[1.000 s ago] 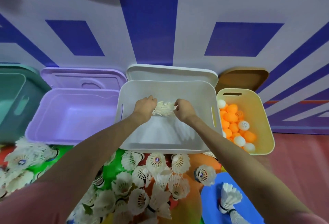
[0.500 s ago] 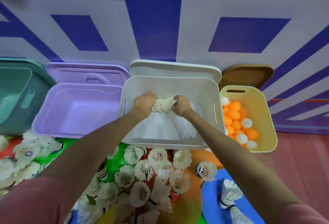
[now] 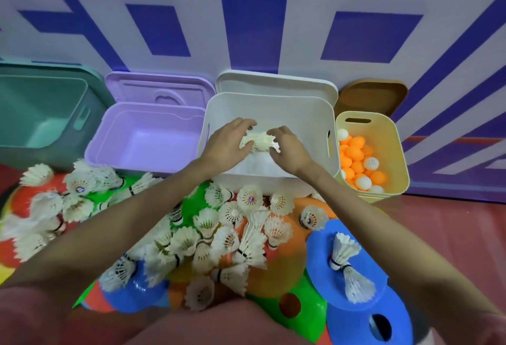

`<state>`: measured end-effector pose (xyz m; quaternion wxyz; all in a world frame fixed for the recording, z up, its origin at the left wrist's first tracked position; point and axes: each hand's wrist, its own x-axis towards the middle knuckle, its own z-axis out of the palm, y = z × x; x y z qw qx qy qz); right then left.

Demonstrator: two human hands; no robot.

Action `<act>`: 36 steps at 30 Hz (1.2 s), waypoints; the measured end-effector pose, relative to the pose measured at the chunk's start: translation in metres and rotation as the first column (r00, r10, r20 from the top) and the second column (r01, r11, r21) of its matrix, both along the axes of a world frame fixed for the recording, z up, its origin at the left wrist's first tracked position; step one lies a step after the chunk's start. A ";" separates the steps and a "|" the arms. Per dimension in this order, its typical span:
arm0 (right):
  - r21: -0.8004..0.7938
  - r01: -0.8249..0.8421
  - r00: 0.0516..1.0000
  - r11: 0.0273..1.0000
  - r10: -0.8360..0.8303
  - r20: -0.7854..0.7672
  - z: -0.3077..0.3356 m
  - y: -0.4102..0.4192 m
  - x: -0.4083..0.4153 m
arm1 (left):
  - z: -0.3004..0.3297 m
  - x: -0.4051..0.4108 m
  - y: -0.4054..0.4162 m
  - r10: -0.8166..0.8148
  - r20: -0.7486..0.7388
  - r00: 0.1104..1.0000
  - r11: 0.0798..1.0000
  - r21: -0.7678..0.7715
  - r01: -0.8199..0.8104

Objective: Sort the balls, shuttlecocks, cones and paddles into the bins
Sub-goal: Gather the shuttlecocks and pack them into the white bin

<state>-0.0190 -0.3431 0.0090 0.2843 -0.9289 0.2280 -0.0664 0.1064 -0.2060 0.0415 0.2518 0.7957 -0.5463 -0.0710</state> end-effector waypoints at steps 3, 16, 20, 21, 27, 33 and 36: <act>-0.019 0.000 0.980 1.000 0.004 0.200 0.014 0.027 -0.030 | 0.003 -0.027 0.036 -0.023 -0.024 0.999 0.992 -0.123 0.020; -0.040 -0.107 0.984 0.993 0.100 -0.144 -0.027 0.121 -0.131 | -0.046 -0.089 0.154 -0.016 -0.182 0.983 0.896 0.434 0.095; -0.168 -0.093 0.943 0.981 0.032 -0.330 -0.042 0.129 -0.144 | -0.055 -0.097 0.164 -0.070 -0.054 0.996 0.895 0.437 0.086; -0.176 -0.091 0.938 0.980 0.025 -0.347 -0.045 0.129 -0.146 | -0.056 -0.098 0.163 -0.089 -0.010 0.996 0.892 0.445 0.084; -0.181 -0.058 0.930 0.982 -0.013 -0.368 -0.053 0.129 -0.147 | -0.069 -0.099 0.154 -0.186 0.134 0.973 0.851 0.518 0.091; -0.185 0.012 0.960 0.983 -0.063 -0.272 -0.054 0.135 -0.158 | -0.068 -0.105 0.159 -0.085 0.084 0.993 0.953 0.299 0.057; -0.214 0.055 0.973 0.975 -0.101 -0.209 -0.043 0.136 -0.164 | -0.055 -0.105 0.166 -0.001 -0.072 0.997 0.989 0.150 0.012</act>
